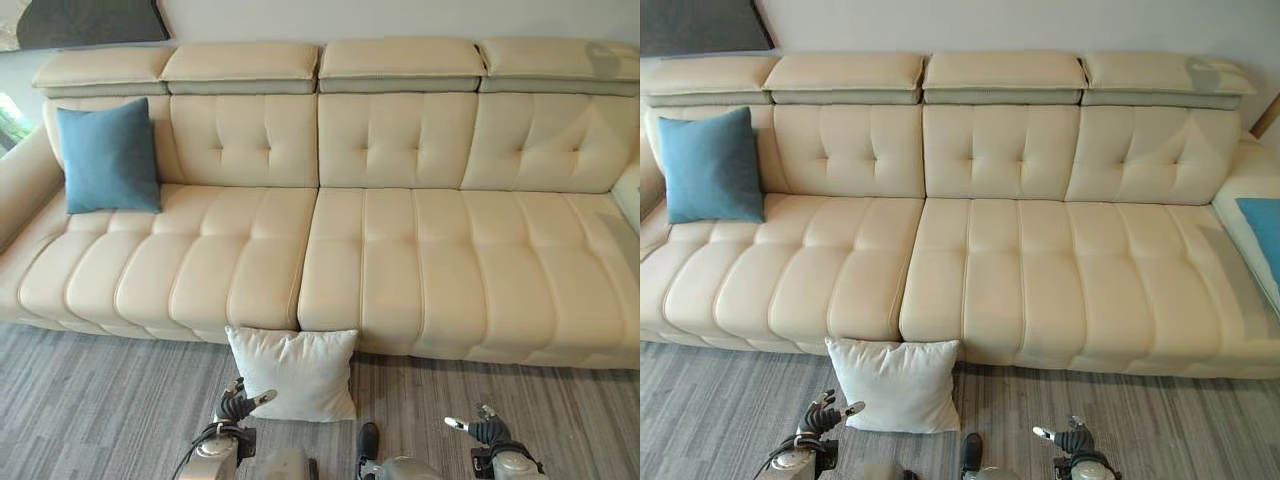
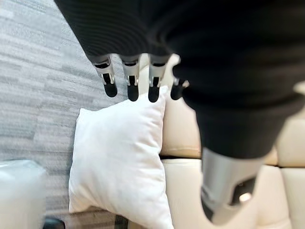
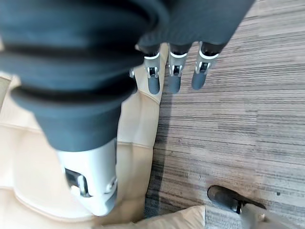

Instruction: Pick up all the scattered cushions and arrange them neatly on the sofa.

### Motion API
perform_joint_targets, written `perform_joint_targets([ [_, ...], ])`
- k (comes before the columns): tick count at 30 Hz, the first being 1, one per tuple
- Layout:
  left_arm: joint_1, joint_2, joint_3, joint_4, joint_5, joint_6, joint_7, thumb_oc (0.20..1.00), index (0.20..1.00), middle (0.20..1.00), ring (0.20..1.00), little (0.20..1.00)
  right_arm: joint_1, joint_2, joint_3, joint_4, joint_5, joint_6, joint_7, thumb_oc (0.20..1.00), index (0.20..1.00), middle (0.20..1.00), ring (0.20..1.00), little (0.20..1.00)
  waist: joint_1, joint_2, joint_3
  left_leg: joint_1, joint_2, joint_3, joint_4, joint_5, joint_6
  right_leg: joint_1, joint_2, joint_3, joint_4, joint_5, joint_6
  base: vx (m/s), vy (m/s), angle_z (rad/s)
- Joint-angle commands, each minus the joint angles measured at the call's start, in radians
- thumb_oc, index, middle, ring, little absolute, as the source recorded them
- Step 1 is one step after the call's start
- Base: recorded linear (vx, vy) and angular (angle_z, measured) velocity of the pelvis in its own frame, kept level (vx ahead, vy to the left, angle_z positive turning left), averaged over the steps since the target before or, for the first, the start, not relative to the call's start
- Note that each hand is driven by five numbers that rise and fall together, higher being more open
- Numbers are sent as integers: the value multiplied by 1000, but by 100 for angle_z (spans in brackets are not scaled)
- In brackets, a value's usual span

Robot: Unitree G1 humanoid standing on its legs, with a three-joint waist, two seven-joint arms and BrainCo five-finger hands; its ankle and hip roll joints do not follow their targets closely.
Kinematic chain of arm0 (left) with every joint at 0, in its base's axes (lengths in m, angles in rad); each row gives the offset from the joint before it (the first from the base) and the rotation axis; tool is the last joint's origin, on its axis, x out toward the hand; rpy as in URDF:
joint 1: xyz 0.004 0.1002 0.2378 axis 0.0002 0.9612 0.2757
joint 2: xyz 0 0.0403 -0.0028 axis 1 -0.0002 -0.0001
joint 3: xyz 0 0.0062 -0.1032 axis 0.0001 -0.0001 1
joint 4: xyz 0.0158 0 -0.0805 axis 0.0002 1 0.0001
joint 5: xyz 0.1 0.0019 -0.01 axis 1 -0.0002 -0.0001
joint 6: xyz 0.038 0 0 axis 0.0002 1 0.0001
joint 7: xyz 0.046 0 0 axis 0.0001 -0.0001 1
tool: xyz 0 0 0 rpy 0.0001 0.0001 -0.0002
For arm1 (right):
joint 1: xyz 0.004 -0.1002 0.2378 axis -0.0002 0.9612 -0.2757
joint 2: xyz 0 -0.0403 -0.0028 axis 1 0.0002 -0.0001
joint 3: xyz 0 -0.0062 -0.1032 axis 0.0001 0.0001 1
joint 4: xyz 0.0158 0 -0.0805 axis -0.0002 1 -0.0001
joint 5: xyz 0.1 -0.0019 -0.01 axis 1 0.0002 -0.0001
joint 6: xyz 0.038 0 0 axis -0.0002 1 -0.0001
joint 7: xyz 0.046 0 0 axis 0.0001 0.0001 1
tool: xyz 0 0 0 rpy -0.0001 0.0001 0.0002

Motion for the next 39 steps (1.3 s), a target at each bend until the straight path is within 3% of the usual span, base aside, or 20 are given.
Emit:
perform_joint_targets([
  [1,-9,22,21,-32,-38,-23,13,1000,1000,1000,1000,1000,-7,-31,-14,-11,8,-13,-11,1000,1000,1000,1000,1000,6,-22,12,85,-8,36,-164,70,50,37,-47,39,53,-151,103,104,17,-5],
  [2,-7,23,19,-28,-37,-21,15,1000,1000,1000,1000,1000,-6,-30,-12,-11,6,-12,-12,1000,1000,1000,1000,1000,8,-26,10,105,4,26,-243,71,54,40,-54,39,52,-156,107,148,46,-7],
  [4,0,18,19,-23,-39,-17,28,1000,1000,1000,1000,1000,-5,-33,-3,-13,-4,-8,-15,1000,1000,1000,1000,1000,3,-12,3,134,62,-28,-461,178,33,36,-62,42,56,-179,103,141,113,-14],
  [5,0,18,19,-23,-39,-17,28,1000,1000,1000,1000,1000,-5,-33,-3,-13,-4,-8,-15,1000,1000,1000,1000,1000,3,-12,3,135,62,-28,-461,178,33,36,-62,42,56,-179,103,103,137,-12],
  [6,1,17,20,-22,-41,-19,34,1000,1000,1000,1000,1000,-4,-36,1,-11,-12,-7,-17,1000,1000,1000,1000,1000,2,-5,3,129,85,-52,-507,223,18,37,-67,44,56,-184,102,120,227,-7],
  [8,8,12,23,-17,-41,-21,33,1000,1000,1000,1000,1000,-8,-49,1,-9,-23,-1,-9,1000,1000,1000,1000,1000,3,12,0,139,103,-96,-538,252,-8,51,-77,63,55,-190,111,147,277,0],
  [11,8,13,20,-8,-40,-25,27,1000,1000,1000,1000,1000,-10,-48,-2,-1,-30,2,-2,1000,1000,1000,1000,1000,3,22,-12,168,103,-66,-551,226,-11,70,-86,66,43,-187,121,154,341,-7],
  [13,2,18,7,1,-34,-27,19,1000,1000,1000,1000,1000,-15,-36,-15,2,-29,2,-3,1000,1000,1000,1000,1000,-4,34,-26,172,71,-57,-554,183,-2,78,-115,58,25,-157,148,130,507,-7],
  [21,-41,57,1,41,-10,-32,24,1000,1000,1000,1000,1000,-56,10,5,26,-29,7,-9,1000,1000,1000,1000,1000,14,9,-31,158,-13,-26,-554,108,76,14,-200,90,18,-64,219,42,384,1],
  [23,-37,68,37,66,-32,-37,44,1000,1000,1000,1000,1000,-81,26,19,25,-37,5,-12,1000,1000,1000,1000,1000,43,6,-14,148,-17,18,-554,92,91,-36,-211,30,75,-52,229,-18,286,-13],
  [24,-33,70,51,84,-44,-37,50,1000,1000,1000,1000,1000,-86,29,26,22,-39,4,-13,1000,1000,1000,1000,1000,49,7,-7,142,-16,31,-554,90,91,-50,-211,-2,108,-62,227,-32,192,-46],
  [26,-33,68,61,110,-52,-37,51,1000,1000,1000,1000,1000,-94,31,37,23,-42,2,-10,1000,1000,1000,1000,1000,47,2,0,134,-17,38,-554,93,89,-75,-185,8,133,-72,222,-16,86,-63],
  [28,-49,61,75,201,-76,-44,58,1000,1000,1000,1000,1000,-118,33,67,43,-38,-7,-19,1000,1000,1000,1000,1000,58,-14,16,119,-23,60,-554,101,86,-100,-126,2,103,-85,199,-32,51,-29],
  [30,-100,52,77,323,-83,-49,81,1000,1000,1000,1000,1000,-152,46,90,90,-3,-27,-36,1000,1000,1000,1000,1000,46,-23,36,66,-35,56,-554,113,83,-126,-81,92,40,-86,176,-71,27,-23],
  [32,-113,46,80,346,-94,-53,87,1000,1000,1000,1000,1000,-168,47,94,113,7,-28,-42,1000,1000,1000,1000,1000,48,-22,36,40,-40,51,-554,121,84,-142,-81,96,28,-78,173,-69,1,15],
  [33,-142,22,84,427,-122,-57,106,1000,1000,1000,1000,1000,-214,45,98,150,24,-35,-65,1000,1000,1000,1000,1000,56,-13,54,-6,-43,50,-554,131,84,-180,-83,84,19,-65,173,-86,-9,16],
  [39,-279,24,53,513,-151,-73,162,1000,1000,1000,1000,1000,-348,31,96,202,101,-59,-120,1000,1000,1000,1000,1000,59,16,140,-157,-49,6,-510,179,84,-319,-91,45,59,-64,155,-94,-29,23],
])
